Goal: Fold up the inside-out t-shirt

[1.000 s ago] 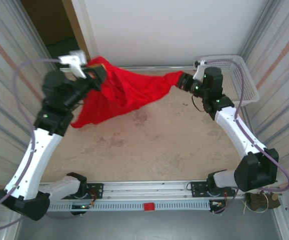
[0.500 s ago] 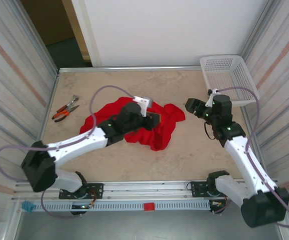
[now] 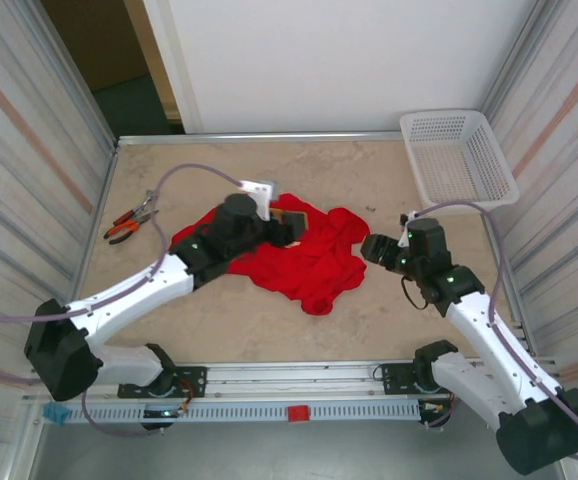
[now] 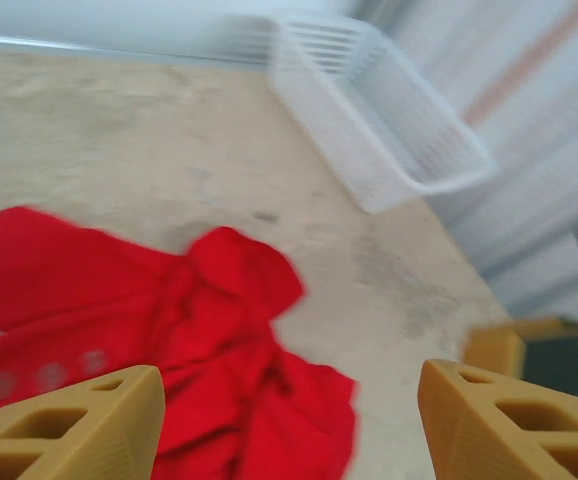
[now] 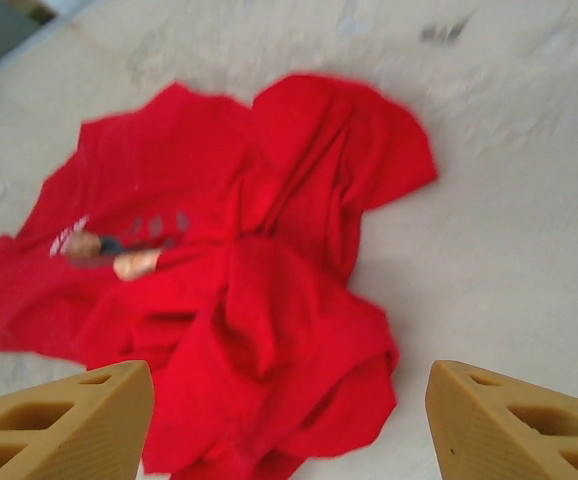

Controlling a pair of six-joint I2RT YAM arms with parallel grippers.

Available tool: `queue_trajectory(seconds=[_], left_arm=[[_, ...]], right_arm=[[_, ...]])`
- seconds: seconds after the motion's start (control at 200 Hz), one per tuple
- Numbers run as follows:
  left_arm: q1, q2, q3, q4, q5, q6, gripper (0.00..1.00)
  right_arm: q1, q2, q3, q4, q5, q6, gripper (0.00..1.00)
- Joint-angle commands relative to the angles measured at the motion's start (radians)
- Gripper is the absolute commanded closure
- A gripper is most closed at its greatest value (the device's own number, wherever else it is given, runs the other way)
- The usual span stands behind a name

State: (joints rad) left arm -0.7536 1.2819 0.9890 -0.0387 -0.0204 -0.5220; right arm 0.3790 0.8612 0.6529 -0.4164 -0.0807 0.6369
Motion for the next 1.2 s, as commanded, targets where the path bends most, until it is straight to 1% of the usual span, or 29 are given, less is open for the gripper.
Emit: queue_trajectory(seconds=[0.0, 0.025, 0.045, 0.09, 0.18, 0.296, 0.341, 0.376, 0.396, 0.411, 0.441, 0.446, 0.456, 0.461, 0.466, 0.486, 0.491, 0.496, 0.521, 0.591, 0.721, 0.827, 0.957, 1.077, 1.192], left_arm=[[0.068, 0.072, -0.014, -0.18, 0.025, -0.01, 0.33], [0.068, 0.09, -0.015, -0.181, 0.028, -0.004, 0.33], [0.07, 0.105, -0.016, -0.176, 0.04, 0.003, 0.33], [0.07, 0.143, -0.013, -0.165, 0.084, 0.007, 0.33], [0.059, 0.227, 0.017, -0.171, 0.143, 0.0, 0.34], [0.016, 0.313, 0.058, -0.161, 0.132, 0.01, 0.34], [0.003, 0.346, 0.082, -0.172, 0.128, 0.015, 0.34], [-0.006, 0.368, 0.098, -0.178, 0.121, 0.019, 0.34], [-0.013, 0.379, 0.106, -0.181, 0.116, 0.02, 0.34], [-0.015, 0.385, 0.111, -0.183, 0.113, 0.023, 0.34], [-0.02, 0.397, 0.119, -0.185, 0.105, 0.025, 0.34], [-0.02, 0.399, 0.119, -0.186, 0.104, 0.025, 0.34], [-0.022, 0.402, 0.121, -0.187, 0.102, 0.025, 0.35], [-0.023, 0.403, 0.122, -0.187, 0.1, 0.027, 0.35], [-0.024, 0.404, 0.123, -0.187, 0.1, 0.027, 0.35], [-0.024, 0.407, 0.125, -0.188, 0.095, 0.027, 0.35], [-0.024, 0.408, 0.126, -0.188, 0.094, 0.027, 0.35], [-0.024, 0.408, 0.127, -0.188, 0.092, 0.027, 0.35], [-0.024, 0.41, 0.129, -0.188, 0.09, 0.027, 0.35], [-0.024, 0.403, 0.134, -0.196, 0.07, 0.036, 0.35], [-0.014, 0.369, 0.143, -0.204, 0.05, 0.071, 0.34], [-0.003, 0.354, 0.163, -0.217, 0.047, 0.109, 0.34], [0.001, 0.384, 0.206, -0.256, 0.061, 0.145, 0.33], [0.0, 0.427, 0.23, -0.253, 0.112, 0.156, 0.33], [-0.015, 0.464, 0.234, -0.219, 0.147, 0.172, 0.33]], right_arm=[[0.095, 0.09, -0.007, 0.039, 0.085, 0.099, 0.3], [0.123, 0.121, 0.005, 0.055, 0.103, 0.111, 0.3], [0.139, 0.174, 0.016, 0.065, 0.114, 0.117, 0.3], [0.171, 0.243, 0.048, 0.078, 0.142, 0.129, 0.29], [0.203, 0.39, 0.118, 0.094, 0.191, 0.141, 0.29], [0.208, 0.532, 0.18, 0.122, 0.244, 0.144, 0.31], [0.202, 0.568, 0.194, 0.145, 0.236, 0.14, 0.33], [0.197, 0.598, 0.205, 0.158, 0.219, 0.138, 0.36], [0.195, 0.614, 0.211, 0.165, 0.206, 0.134, 0.4], [0.192, 0.624, 0.215, 0.167, 0.198, 0.131, 0.46], [0.187, 0.64, 0.223, 0.169, 0.182, 0.125, 0.61], [0.187, 0.64, 0.223, 0.169, 0.182, 0.125, 0.61], [0.186, 0.645, 0.225, 0.169, 0.176, 0.122, 0.67], [0.184, 0.647, 0.227, 0.171, 0.171, 0.118, 0.73], [0.184, 0.647, 0.227, 0.171, 0.171, 0.118, 0.73], [0.181, 0.653, 0.228, 0.173, 0.16, 0.111, 0.83], [0.18, 0.653, 0.228, 0.176, 0.155, 0.107, 0.88], [0.18, 0.653, 0.228, 0.176, 0.155, 0.107, 0.88], [0.178, 0.65, 0.224, 0.185, 0.141, 0.097, 1.0], [0.176, 0.609, 0.201, 0.221, 0.1, 0.052, 1.0], [0.169, 0.454, 0.131, 0.336, -0.012, -0.072, 1.0], [0.159, 0.346, 0.112, 0.341, -0.063, -0.136, 1.0], [0.146, 0.263, 0.093, 0.327, -0.073, -0.146, 1.0], [0.149, 0.225, 0.059, 0.339, -0.086, -0.14, 1.0], [0.15, 0.202, 0.016, 0.364, -0.097, -0.134, 1.0]])
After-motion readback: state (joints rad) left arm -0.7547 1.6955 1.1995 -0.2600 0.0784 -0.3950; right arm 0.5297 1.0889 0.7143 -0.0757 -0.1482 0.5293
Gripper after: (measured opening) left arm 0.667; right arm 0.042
